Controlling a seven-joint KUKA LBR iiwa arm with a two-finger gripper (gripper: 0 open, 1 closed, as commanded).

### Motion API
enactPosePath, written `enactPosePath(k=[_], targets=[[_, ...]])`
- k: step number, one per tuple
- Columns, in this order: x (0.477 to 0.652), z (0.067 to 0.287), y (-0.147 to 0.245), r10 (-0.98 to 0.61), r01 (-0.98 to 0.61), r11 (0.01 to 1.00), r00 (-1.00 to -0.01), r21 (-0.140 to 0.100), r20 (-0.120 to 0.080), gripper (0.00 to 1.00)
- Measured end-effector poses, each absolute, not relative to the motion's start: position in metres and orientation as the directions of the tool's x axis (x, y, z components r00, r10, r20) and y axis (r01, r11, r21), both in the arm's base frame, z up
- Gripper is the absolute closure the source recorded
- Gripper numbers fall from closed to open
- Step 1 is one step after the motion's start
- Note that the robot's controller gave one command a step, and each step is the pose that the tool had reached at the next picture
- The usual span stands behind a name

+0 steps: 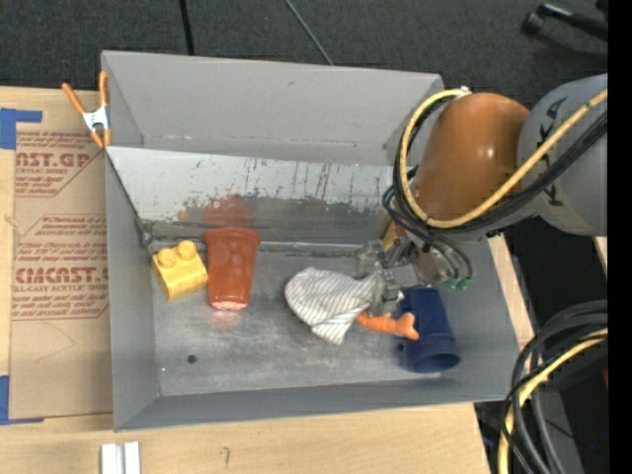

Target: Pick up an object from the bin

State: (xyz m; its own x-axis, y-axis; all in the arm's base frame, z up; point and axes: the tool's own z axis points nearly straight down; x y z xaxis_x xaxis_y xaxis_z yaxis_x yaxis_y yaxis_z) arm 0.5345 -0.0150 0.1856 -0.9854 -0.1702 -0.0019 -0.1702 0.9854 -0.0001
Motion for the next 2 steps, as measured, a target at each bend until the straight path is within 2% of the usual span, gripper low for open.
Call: enactPosePath(k=[1, 2], targets=[[0.534, 0.186, -0.015, -0.17, -0.17, 0.985, -0.985, 0.0, -0.002, 1.0], [0.534, 0.212, -0.022, -0.168, -0.168, 0.986, -0.986, 0.0, 0.001, 1.0]])
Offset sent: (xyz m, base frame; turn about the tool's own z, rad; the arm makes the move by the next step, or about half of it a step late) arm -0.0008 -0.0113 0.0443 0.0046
